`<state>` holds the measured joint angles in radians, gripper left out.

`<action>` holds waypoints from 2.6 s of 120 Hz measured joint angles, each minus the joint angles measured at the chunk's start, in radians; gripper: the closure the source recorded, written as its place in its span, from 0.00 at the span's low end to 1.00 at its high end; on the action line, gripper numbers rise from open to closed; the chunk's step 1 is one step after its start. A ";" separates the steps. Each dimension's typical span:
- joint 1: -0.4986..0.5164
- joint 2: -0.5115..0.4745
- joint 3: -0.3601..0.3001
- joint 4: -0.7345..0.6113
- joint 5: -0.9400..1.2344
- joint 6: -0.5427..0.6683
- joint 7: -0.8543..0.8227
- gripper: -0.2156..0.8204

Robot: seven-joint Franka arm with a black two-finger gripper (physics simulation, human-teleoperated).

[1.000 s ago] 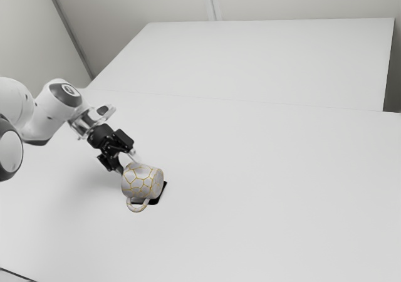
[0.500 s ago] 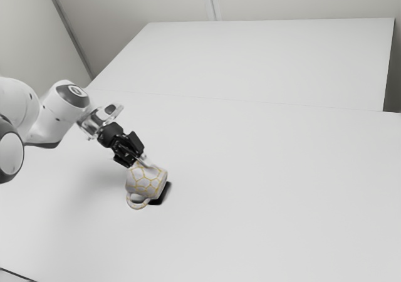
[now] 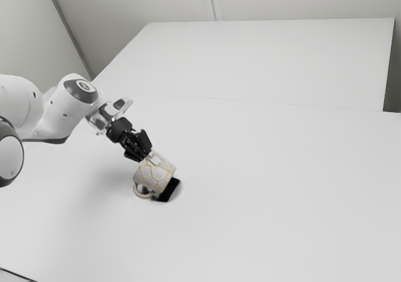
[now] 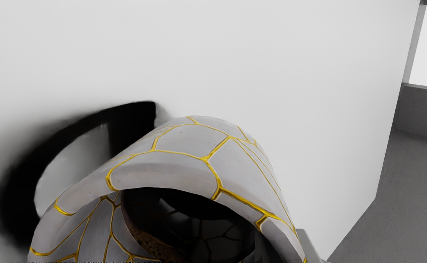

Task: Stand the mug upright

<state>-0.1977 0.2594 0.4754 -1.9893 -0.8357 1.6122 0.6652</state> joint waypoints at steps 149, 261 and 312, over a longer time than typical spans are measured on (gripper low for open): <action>-0.028 -0.252 -0.404 -0.216 1.056 0.439 -0.470 0.96; -0.034 -0.179 -0.405 -0.168 1.003 0.527 -0.683 0.48; -0.008 -0.114 -0.346 0.321 0.915 0.291 -0.638 0.29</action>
<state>-0.2056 0.1456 0.1293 -1.6681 0.0794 1.9027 0.0271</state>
